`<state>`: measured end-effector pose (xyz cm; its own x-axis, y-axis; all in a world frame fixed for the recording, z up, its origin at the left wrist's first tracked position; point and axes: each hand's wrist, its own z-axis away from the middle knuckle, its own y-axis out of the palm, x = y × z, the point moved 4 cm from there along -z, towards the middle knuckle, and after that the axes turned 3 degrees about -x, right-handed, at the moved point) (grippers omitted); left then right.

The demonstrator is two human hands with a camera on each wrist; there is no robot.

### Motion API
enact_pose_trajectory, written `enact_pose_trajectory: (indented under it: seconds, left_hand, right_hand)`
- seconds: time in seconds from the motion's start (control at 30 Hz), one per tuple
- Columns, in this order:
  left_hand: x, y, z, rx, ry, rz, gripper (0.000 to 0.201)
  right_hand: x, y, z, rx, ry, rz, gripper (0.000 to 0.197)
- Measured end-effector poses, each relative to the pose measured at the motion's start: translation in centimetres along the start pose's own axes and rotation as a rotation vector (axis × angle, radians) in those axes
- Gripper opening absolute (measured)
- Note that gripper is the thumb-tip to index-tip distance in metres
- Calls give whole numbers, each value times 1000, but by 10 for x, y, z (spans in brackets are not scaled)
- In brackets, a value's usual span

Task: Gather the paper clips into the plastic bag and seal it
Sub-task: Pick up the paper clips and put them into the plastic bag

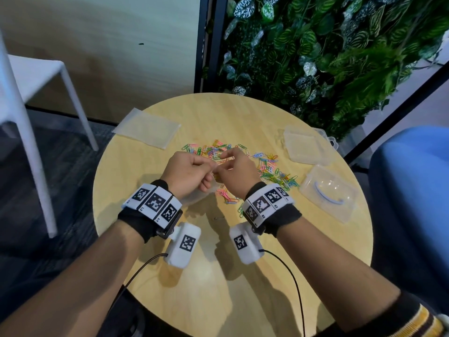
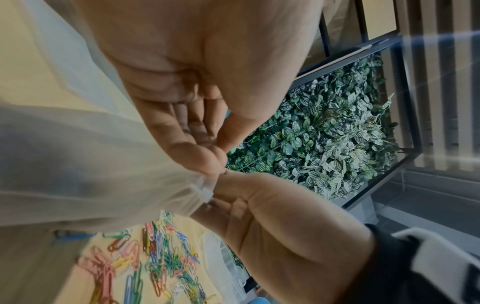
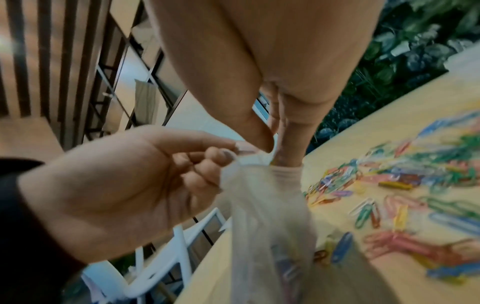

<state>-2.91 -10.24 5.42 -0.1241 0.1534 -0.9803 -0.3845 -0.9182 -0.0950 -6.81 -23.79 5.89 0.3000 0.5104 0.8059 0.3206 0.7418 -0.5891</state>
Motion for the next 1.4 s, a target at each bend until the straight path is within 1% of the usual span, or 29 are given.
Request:
enact_pose_trajectory:
  seconds: [0.07,0.13,0.17,0.2,0.23,0.27,0.3,0.33,0.4,0.43,0.5,0.57,0.63,0.7,0.77,0.83,0.9,0.97,1.0,1.1,1.17,1.23,1.3,1.33,1.4]
  left_hand:
    - [0,-1,-1,-6,4,-7,20]
    - [0,-2,-1,-6,6,-6,18]
    - [1,-4,0,-8,5,-3,15]
    - [1,-5,0,-14,6,-2,14]
    - [1,-7,0,-20,7,-3,14]
    - [2,-9,1,-26,9,-2,14]
    - [2,-12,1,-29,9,1,15]
    - [2,-14,1,-28,9,2,15]
    - [-1,-17,2,-17,12,-1,15]
    - [-2,-18,2,-9,11,1,14]
    - [-4,-18,2,2,5,2,15]
    - [-3,-18,1,-2,1,-8,14]
    - [-2,-17,0,-4,-3,-10,14]
    - [-1,-17,0,-5,-3,-8,14]
    - [-2,-18,0,-2,-3,-7,13]
    - [-2,-21,1,2,-4,0,13]
    - [-2,-22,2,0,-7,-2,13]
    - [-3,-23,3,2,-6,-6,14]
    - [-3,-24,3,2,-3,-7,14]
    - [-4,-24,3,7,-2,-6,13]
    - [-4,-22,3,14,-2,-10,13]
    - [-4,-21,4,18,-7,-14,13]
    - [-4,-20,5,21,-7,-18,12]
    - [-3,-19,5,23,-7,-19,12]
    - [-3,-18,4,23,-11,-22,13]
  right_hand:
    - [2,4,4,75,-28,-24,30]
    - [5,1,5,124,-74,-49,34]
    - [2,-5,3,135,-55,-114,34]
    - [-4,-14,-2,118,-13,-201,33]
    - [-14,-26,-8,71,28,-255,32]
    - [-26,-42,-17,1,60,-237,30]
    - [-39,-59,-26,-56,89,-111,32]
    - [-54,-74,-33,-71,125,85,40]
    - [-81,-95,-40,-13,212,491,61]
    - [-91,-100,-42,23,221,611,68]
    - [-106,-97,-44,91,175,755,73]
    - [-116,-86,-45,165,148,851,69]
    - [-123,-73,-45,194,152,888,61]
    - [-123,-63,-44,154,96,898,51]
    - [-117,-57,-45,84,25,903,38]
    - [-114,-58,-45,43,26,925,29]
    - [-114,-65,-47,33,69,918,26]
    - [-114,-77,-49,5,105,847,17]
    - [-115,-84,-49,-26,139,759,17]
    - [-123,-109,-46,-107,284,400,13]
    - [-124,-119,-41,-117,365,216,10]
    - [-117,-121,-37,-145,422,-96,12]
    - [-105,-115,-34,-129,431,-459,23]
    - [-95,-111,-31,-93,431,-599,26]
    - [-74,-99,-26,-9,440,-806,24]
